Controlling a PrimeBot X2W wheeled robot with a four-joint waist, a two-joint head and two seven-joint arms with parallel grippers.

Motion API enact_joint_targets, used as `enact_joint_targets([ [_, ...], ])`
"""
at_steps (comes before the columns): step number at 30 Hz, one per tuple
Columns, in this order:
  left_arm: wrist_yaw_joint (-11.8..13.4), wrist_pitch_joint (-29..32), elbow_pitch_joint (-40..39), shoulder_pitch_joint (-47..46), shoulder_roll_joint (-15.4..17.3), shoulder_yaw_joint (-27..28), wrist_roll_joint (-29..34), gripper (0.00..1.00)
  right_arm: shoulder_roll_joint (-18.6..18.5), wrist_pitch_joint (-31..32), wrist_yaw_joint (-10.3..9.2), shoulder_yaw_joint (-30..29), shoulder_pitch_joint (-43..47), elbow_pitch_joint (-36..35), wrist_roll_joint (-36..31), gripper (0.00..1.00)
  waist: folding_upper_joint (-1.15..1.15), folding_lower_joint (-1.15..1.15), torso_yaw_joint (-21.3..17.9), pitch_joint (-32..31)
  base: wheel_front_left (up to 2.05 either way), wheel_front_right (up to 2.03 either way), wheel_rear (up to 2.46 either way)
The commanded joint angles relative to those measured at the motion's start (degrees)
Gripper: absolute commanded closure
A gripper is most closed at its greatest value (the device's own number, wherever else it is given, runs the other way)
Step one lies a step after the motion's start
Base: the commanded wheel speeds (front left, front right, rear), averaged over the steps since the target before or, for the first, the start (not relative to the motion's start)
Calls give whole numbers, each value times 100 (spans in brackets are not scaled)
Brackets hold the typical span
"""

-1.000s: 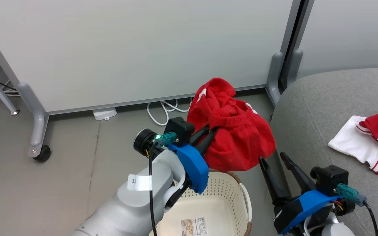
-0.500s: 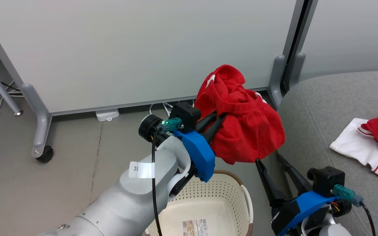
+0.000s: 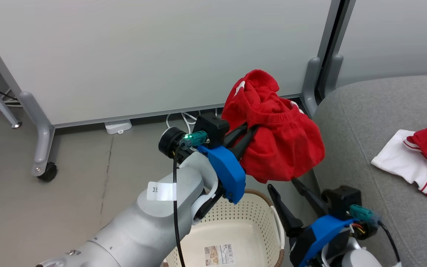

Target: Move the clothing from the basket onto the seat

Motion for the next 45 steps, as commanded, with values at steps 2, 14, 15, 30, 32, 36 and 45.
enact_joint_targets([
  [2, 44, -49, -37, -99, -1, -38, -40, 100, -45, -13, 3, 128, -228, 179, -76, 0, 0, 0, -2, 44, 0, 0, 0],
  [14, 37, -71, -133, -159, -1, -156, -146, 100, -28, -401, 3, 511, -1249, 1488, -73, 0, 0, 0, 29, 100, 0, 0, 0],
  [15, 37, -72, -145, -162, -1, -170, -155, 100, -22, -465, 3, 521, -1320, 1575, -47, 0, 0, 0, 37, 98, 0, 0, 0],
  [30, 44, -77, -181, -134, -3, -282, -245, 100, 5, -1082, 3, 720, -2090, 2343, 299, 0, 0, 0, 85, 96, 0, 0, 0],
  [32, 44, -76, -198, -117, -2, -292, -254, 100, 6, -1150, 3, 754, -2181, 2452, 386, 0, 0, 0, 81, 84, 0, 0, 0],
  [36, 42, -77, -224, -78, -1, -305, -265, 100, 6, -1276, 3, 821, -2361, 2662, 583, 0, 0, 0, 71, 59, 0, 0, 0],
  [45, 48, -78, -224, -38, -1, -290, -256, 100, 6, -1500, 3, 1006, -2588, 3042, 934, 100, 0, 0, 30, 19, 0, 0, 0],
])
